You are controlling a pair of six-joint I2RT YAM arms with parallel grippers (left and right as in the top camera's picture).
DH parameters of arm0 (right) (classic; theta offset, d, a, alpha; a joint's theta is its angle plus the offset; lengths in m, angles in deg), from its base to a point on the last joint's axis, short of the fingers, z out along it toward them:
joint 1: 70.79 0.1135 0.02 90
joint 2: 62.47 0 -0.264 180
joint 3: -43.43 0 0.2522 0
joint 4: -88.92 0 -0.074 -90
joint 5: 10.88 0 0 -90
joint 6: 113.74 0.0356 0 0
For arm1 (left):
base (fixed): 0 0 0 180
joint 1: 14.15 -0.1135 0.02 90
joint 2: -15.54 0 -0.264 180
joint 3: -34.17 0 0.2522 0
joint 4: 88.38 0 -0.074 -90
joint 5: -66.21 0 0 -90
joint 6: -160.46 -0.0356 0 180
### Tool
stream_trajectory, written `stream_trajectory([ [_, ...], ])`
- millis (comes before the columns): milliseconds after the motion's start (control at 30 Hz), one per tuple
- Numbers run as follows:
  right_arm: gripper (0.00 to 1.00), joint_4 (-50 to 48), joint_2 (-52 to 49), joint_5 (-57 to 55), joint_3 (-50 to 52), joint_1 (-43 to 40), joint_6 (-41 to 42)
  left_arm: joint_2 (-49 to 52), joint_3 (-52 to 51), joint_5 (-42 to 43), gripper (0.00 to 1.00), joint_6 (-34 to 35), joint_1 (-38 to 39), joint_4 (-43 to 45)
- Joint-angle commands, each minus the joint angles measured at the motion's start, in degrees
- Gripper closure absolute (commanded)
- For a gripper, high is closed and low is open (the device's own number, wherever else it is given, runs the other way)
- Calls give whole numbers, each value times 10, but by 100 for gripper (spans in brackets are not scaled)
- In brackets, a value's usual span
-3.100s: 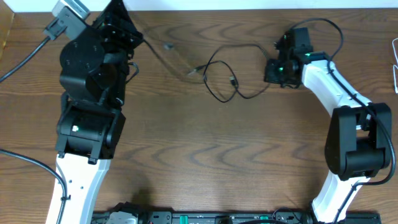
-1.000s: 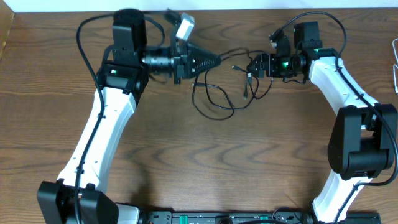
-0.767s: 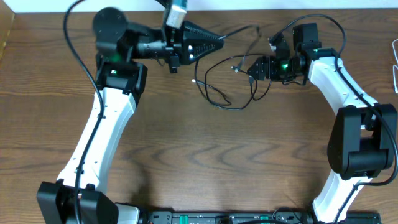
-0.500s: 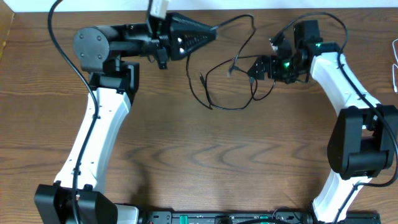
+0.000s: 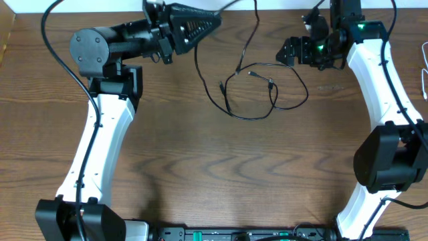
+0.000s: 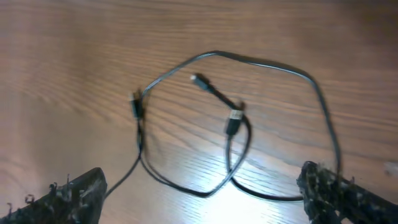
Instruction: Untangle cables
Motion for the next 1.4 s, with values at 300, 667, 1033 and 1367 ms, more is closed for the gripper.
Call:
stream_trajectory([
  [300, 15, -25, -100, 96, 9, 123, -41, -2, 8, -111, 93, -78, -89, -296],
  [667, 29, -22, -123, 22, 11, 183, 19, -2, 8, -340, 93, -267, -111, -697],
  [1033, 46, -15, -124, -116, 59, 256, 142, -2, 8, -363, 93, -303, -111, -798],
  [1367, 64, -16, -124, -115, 88, 282, 187, -2, 8, -363, 92, -303, -111, -817],
])
